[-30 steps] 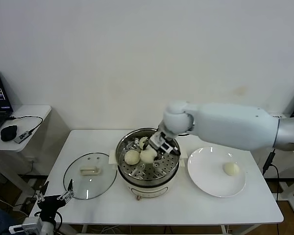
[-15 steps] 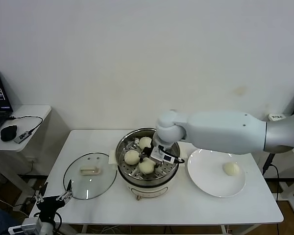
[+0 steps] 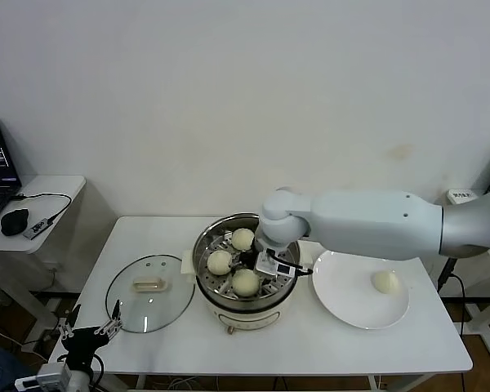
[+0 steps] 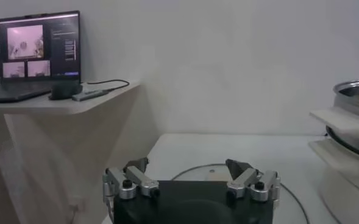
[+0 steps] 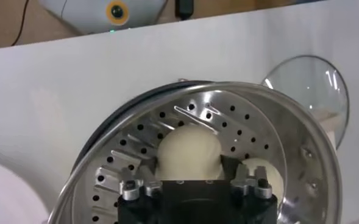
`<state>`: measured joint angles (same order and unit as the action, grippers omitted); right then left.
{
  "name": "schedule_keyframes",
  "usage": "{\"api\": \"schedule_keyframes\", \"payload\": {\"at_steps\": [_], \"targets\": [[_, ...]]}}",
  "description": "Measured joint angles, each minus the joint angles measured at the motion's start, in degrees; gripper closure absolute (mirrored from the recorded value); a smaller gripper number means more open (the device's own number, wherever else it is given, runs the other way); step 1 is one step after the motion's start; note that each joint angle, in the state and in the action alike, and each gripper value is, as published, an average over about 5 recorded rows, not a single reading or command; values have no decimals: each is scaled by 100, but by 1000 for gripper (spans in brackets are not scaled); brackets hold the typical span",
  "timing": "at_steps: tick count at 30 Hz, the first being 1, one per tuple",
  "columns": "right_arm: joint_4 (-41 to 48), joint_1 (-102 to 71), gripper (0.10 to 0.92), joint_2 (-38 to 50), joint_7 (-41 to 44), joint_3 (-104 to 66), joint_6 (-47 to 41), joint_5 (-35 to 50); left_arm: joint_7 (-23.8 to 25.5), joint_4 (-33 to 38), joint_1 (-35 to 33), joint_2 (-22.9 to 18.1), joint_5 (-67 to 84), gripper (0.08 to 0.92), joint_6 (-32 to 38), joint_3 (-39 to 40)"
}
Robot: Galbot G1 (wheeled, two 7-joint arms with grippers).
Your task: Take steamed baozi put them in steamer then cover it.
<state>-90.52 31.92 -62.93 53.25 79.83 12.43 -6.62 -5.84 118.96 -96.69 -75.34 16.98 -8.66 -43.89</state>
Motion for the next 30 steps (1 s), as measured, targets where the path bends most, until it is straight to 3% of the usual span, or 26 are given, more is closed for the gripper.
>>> {"api": "schedule_keyframes", "payload": {"at_steps": [14,30], "targets": [[-68,373,203,591,126,-376,-413,459,16,17,44,180,67,177,-9,-85],[-22,153,203,2565,469,-907,-1996,1267,26,-4,63,359,64,177,-13,20]]}}
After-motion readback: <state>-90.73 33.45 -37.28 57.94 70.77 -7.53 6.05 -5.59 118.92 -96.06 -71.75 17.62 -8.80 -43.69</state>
